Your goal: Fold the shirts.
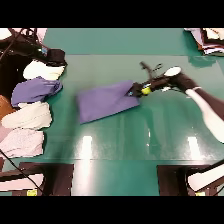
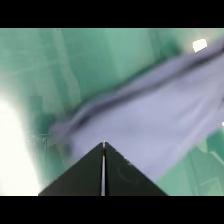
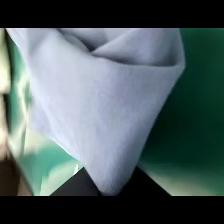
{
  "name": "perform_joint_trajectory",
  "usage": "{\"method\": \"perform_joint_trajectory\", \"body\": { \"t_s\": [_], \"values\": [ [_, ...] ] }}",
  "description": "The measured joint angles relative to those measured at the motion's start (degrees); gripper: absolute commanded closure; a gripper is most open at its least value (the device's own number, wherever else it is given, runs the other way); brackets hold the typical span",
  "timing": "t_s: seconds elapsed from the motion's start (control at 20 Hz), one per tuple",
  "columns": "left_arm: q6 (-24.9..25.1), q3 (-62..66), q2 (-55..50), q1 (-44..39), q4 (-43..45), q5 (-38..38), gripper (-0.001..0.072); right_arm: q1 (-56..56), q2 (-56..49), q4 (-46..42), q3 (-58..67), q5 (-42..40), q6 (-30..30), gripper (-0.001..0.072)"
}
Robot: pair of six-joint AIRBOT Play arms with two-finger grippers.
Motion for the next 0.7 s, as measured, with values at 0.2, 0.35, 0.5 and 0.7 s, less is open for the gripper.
{"method": "perform_joint_trajectory", "body": {
  "t_s": [0.2,0.35,0.5,0.7],
  "values": [
    [0.00,0.00,0.00,-3.63,0.00,0.79,0.0684,-17.14,12.31,-2.93,-8.74,-3.28,0.02,0.0697],
    [-0.02,0.00,0.00,-5.77,0.00,2.62,0.0684,-33.16,20.63,-4.50,-14.97,-4.44,0.02,0.0697],
    [-0.13,0.00,0.00,-7.23,-0.04,4.74,0.0684,-48.61,27.67,-5.27,-20.94,-7.19,0.02,0.0697],
    [-0.31,0.00,0.00,-7.89,-0.20,6.25,0.0684,-64.72,34.27,-5.60,-28.11,-10.64,0.09,0.0697]
  ]
}}
